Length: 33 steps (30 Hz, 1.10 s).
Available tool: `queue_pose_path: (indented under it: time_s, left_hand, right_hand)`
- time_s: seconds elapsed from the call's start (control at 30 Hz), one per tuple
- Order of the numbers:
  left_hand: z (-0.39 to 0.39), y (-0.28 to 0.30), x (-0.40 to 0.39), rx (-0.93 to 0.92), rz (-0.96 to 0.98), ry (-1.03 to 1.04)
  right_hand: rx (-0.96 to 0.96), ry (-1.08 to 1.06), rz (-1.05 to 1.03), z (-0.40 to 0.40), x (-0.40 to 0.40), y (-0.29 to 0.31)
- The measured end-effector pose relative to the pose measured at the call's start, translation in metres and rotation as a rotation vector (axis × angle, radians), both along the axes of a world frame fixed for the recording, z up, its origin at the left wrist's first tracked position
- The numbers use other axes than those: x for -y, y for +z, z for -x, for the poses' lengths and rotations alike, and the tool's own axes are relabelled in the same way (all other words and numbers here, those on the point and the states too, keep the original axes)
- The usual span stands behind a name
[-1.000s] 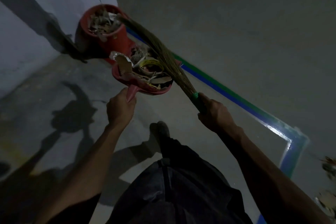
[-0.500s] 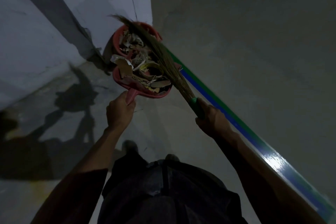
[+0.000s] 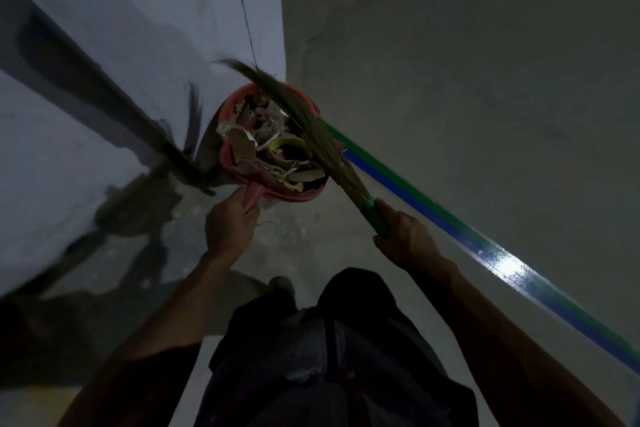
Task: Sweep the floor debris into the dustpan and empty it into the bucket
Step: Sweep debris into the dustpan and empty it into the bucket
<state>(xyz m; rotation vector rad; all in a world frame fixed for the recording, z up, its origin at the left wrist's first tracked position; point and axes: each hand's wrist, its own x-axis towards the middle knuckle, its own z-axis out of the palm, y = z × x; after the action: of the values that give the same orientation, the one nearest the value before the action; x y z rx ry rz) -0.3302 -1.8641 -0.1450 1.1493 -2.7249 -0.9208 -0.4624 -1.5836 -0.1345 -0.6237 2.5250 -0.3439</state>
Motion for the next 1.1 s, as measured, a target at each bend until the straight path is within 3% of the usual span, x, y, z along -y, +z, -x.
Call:
queue_pose_path:
  time_s: [0.43, 0.77, 1.1]
  left_hand:
    - [0.117, -0.053, 0.139, 0.21, -0.128, -0.119]
    - [0.19, -0.073, 0.217, 0.332, -0.033, -0.327]
    - [0.28, -0.094, 0.294, 0.553, 0.04, -0.81]
  right_hand:
    - [0.191, -0.06, -0.055, 0.102, 0.117, -0.048]
    - [0.312, -0.167, -0.128, 0.127, 0.183, -0.062]
    - [0.348, -0.458, -0.143, 0.1, 0.266, -0.096]
